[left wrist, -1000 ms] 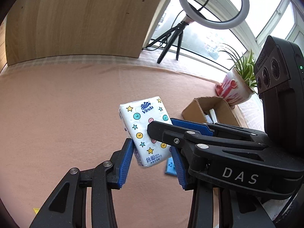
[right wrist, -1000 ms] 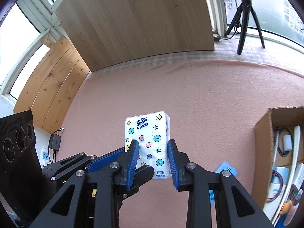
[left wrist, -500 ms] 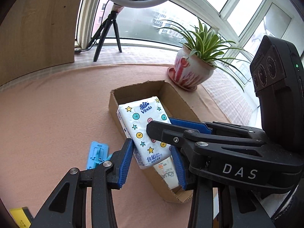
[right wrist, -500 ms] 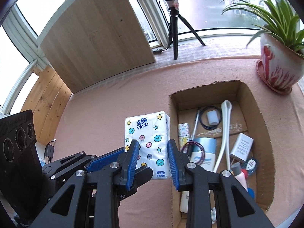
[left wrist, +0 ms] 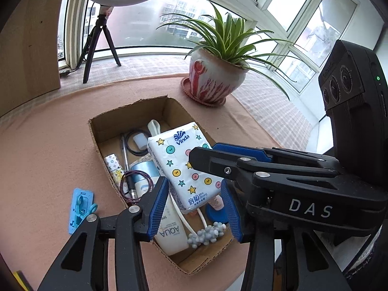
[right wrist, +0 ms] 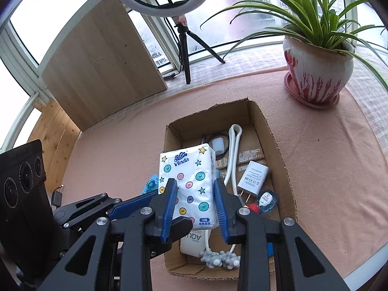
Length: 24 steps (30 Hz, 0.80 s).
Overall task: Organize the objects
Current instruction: 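Carry the tissue pack into the box with the right gripper and release, then move the right gripper to the blue phone stand while the left approaches the blue clip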
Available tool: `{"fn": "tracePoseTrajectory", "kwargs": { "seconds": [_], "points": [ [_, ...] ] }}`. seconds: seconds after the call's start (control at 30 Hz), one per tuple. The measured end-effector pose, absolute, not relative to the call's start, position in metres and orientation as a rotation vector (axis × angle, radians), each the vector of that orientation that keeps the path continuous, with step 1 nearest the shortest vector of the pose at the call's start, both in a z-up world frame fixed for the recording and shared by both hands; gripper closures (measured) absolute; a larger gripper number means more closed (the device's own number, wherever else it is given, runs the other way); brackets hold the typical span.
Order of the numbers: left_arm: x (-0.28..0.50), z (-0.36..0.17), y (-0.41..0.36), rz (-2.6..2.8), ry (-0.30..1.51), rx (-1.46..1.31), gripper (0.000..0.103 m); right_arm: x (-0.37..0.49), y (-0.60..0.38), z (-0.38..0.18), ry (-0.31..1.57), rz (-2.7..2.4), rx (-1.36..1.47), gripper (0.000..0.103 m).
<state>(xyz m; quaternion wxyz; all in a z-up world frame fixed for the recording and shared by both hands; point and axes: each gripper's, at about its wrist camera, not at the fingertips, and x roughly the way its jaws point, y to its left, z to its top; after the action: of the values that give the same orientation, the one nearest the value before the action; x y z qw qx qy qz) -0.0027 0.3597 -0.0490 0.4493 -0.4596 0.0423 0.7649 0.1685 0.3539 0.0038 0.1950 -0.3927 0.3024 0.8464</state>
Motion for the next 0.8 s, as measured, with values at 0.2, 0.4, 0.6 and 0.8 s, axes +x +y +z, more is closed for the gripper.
{"fn": "tracePoseTrajectory", "kwargs": {
  "seconds": [0.2, 0.4, 0.6, 0.8],
  "points": [
    [-0.005, -0.055, 0.346, 1.934, 0.110, -1.166, 0.030, 0.184, 0.356, 0.009, 0.797, 2.347, -1.031, 0.037],
    [-0.009, -0.057, 0.320, 1.970, 0.077, -1.193, 0.030, 0.185, 0.350, 0.006, 0.817, 2.354, -1.046, 0.037],
    [-0.011, -0.058, 0.280, 2.025, 0.044, -1.221, 0.030, 0.173, 0.332, 0.006, 0.796, 2.395, -1.079, 0.037],
    [-0.021, -0.065, 0.211, 2.122, 0.002, -1.282, 0.030, 0.161, 0.315, 0.007, 0.842, 2.449, -1.093, 0.037]
  ]
}}
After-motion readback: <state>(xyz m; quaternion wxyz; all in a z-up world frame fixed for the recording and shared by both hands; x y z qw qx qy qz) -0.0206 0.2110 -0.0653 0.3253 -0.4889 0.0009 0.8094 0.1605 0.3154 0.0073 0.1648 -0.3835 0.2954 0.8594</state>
